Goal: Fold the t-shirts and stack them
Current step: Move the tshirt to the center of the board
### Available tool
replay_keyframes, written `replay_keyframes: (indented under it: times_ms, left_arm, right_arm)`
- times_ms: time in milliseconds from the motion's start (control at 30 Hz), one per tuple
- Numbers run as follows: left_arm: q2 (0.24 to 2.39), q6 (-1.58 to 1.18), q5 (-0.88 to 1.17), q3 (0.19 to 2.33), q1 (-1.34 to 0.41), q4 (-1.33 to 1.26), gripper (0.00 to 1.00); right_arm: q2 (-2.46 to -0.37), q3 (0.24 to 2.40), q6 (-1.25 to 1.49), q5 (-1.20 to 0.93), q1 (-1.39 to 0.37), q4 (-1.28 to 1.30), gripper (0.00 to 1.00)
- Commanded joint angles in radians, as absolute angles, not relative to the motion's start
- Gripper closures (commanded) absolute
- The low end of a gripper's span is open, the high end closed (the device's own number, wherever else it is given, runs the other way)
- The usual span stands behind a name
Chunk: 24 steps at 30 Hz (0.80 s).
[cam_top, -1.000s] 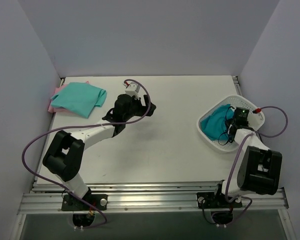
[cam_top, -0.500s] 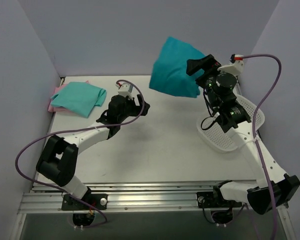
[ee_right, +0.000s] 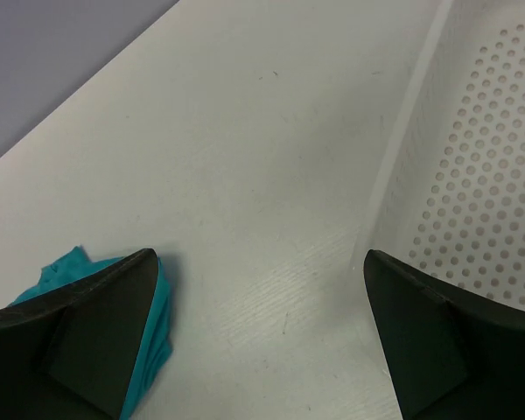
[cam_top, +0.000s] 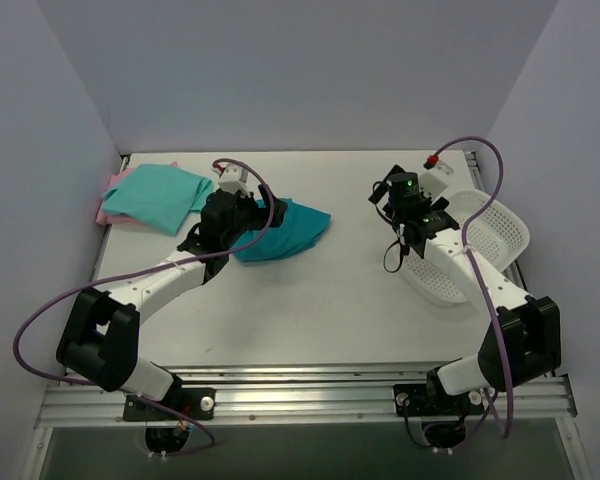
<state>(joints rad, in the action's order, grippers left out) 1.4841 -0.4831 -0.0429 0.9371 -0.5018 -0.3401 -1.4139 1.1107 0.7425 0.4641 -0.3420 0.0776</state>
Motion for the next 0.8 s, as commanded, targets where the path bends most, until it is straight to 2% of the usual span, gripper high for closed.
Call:
replay_keyframes:
  times_ms: [0, 233, 500, 767]
  left_arm:
    - [1.473, -0.474, -0.055, 0.946, -0.497, -0.347, 0.06]
    - [1.589, -0.417, -0.127, 1.054, -0.421, -0.248, 0.06]
    - [1.769, -0.452, -0.055, 1.124, -0.327, -0.310, 0.06]
    - [1.913, -0.517, 0.058, 1.157, -0.307, -0.387, 0.05]
  right_arm:
    - [-1.347, 1.126, 0.759, 0.489, -0.356, 0.035, 0.00]
    - [-1.325, 1.032, 0.765, 0.488, -0.405, 0.009, 0.00]
    - [-1.307, 0.989, 0.764, 0.471, -0.420, -0.035, 0.00]
    - [-1.298, 0.977, 0.756, 0.491, -0.426, -0.037, 0.00]
